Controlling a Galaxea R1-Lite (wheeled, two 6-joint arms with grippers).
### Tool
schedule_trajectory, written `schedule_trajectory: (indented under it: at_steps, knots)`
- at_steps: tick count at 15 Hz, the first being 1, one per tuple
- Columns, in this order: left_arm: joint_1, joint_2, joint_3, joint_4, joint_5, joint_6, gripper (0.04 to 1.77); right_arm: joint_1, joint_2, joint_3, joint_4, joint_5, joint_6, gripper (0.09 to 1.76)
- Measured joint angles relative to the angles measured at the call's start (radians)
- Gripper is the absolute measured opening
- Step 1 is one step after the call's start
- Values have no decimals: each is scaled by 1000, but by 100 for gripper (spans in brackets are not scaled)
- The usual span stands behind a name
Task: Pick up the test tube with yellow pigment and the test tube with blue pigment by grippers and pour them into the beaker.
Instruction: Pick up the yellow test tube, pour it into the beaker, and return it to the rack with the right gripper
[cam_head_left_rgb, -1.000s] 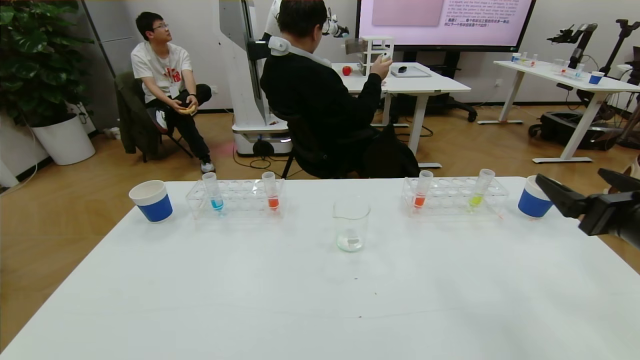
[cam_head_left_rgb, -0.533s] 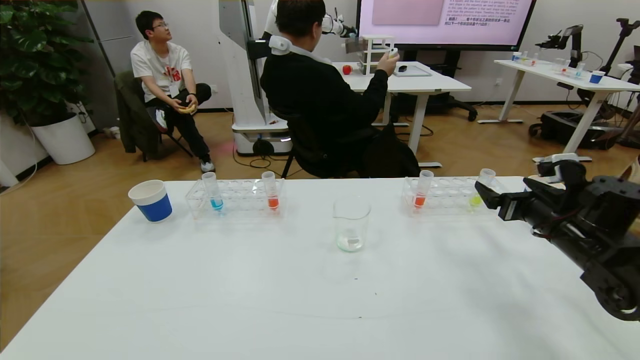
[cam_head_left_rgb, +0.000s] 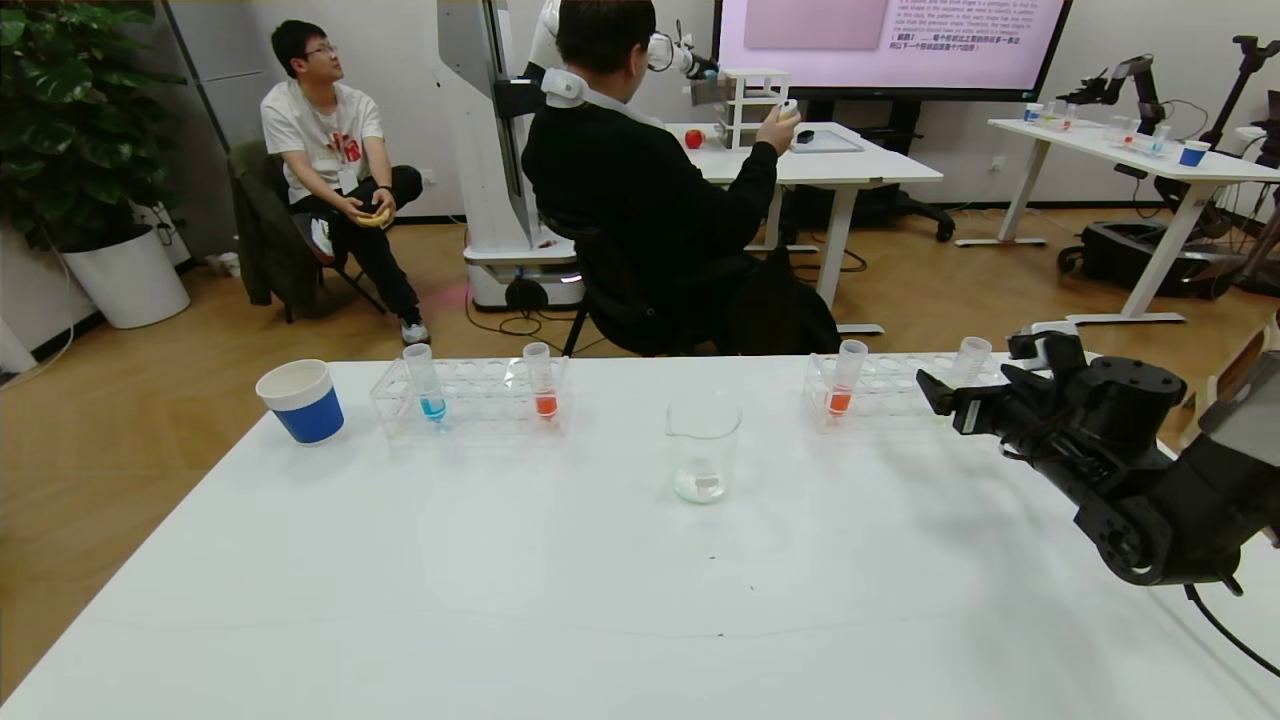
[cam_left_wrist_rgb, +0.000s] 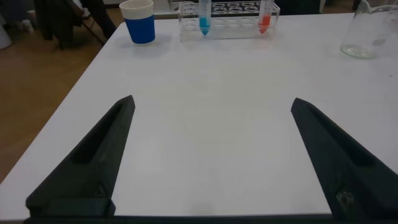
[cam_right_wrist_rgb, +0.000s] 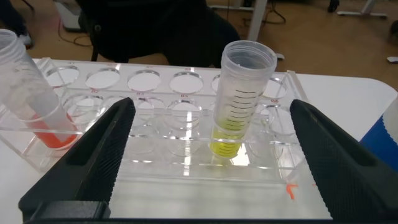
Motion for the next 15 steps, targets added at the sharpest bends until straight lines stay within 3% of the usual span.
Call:
schedule_trajectory:
  at_steps: [6, 10, 11, 12, 14, 15]
  knots:
    - [0, 0, 0, 0, 0, 0, 175, -20, 63, -192, 104, -1, 0, 174]
    - [0, 0, 0, 0, 0, 0, 175, -19, 95, -249, 129, 4, 50, 173]
    - [0, 0, 0, 0, 0, 0, 175, -17, 100, -254, 127, 9, 52, 161]
    - [0, 0, 0, 0, 0, 0, 175, -16, 102, -255, 127, 13, 53, 135]
    - [0, 0, 0, 0, 0, 0, 175, -18, 103, -256, 126, 11, 53, 50]
    - [0, 0, 0, 0, 0, 0, 175, -17, 101, -255, 126, 12, 53, 38]
